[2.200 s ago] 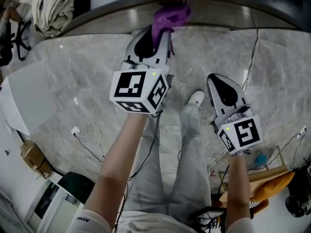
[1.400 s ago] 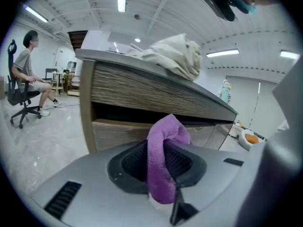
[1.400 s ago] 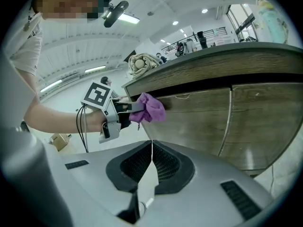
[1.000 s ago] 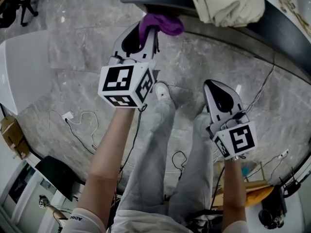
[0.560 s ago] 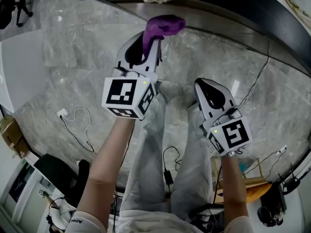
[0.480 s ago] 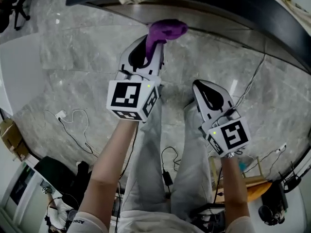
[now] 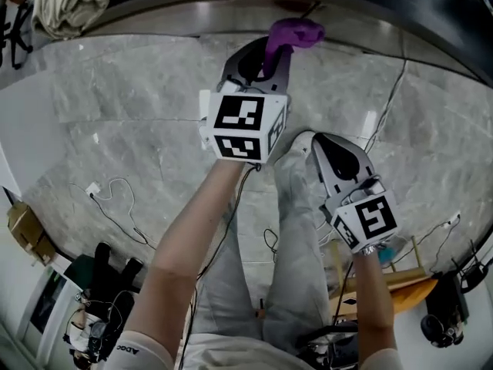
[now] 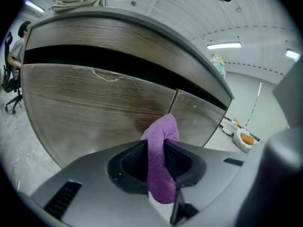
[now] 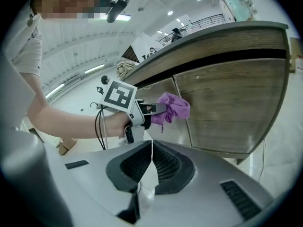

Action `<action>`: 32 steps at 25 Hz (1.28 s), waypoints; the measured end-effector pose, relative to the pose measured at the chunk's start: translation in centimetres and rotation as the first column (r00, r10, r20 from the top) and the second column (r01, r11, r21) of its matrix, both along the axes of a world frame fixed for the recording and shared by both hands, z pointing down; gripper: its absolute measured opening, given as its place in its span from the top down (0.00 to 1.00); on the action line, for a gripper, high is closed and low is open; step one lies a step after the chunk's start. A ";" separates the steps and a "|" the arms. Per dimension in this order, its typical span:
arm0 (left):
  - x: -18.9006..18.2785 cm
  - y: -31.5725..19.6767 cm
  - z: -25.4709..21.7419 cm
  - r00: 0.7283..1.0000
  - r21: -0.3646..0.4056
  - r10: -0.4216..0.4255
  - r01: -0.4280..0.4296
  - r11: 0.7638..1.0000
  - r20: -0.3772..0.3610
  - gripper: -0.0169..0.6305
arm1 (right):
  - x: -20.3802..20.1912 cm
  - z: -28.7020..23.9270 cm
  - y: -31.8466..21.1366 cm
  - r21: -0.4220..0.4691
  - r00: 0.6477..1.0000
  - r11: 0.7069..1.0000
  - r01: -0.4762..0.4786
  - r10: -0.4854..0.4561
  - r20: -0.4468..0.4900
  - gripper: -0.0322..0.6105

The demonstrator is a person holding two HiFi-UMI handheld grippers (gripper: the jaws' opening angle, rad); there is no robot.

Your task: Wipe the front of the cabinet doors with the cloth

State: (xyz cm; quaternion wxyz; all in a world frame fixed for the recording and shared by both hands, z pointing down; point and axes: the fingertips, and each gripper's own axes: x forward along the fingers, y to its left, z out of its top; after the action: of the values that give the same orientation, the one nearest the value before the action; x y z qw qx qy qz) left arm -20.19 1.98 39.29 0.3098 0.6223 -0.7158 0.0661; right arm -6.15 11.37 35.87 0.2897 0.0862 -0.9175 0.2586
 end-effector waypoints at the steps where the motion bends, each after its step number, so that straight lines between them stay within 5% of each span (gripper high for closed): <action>1: 0.0 -0.5 0.4 1.000 -0.007 0.002 -0.002 1.000 0.006 0.84 | 0.6 0.4 -0.3 0.000 1.000 1.000 -0.009 0.009 -0.004 0.91; 8: -4.2 0.0 1.6 0.998 -0.037 -0.060 0.060 0.998 -0.007 0.84 | 0.1 1.1 -1.2 0.006 0.998 0.999 -0.054 0.054 -0.011 0.91; 21: -20.2 10.0 1.4 0.983 -0.090 -0.165 0.172 0.981 0.075 0.84 | -13.3 0.2 5.2 -0.011 0.999 1.000 0.008 -0.007 0.054 0.91; 32: -29.8 18.4 0.0 0.909 -0.085 -0.388 0.403 0.911 0.154 0.84 | -17.8 0.1 8.8 -0.014 0.996 0.998 0.065 -0.064 0.069 0.91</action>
State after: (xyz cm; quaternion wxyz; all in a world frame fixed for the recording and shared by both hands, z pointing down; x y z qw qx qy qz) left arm -49.96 20.37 39.24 0.3033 0.4397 -0.8412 0.0843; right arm -23.92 20.21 35.97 0.2668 0.0453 -0.9271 0.2594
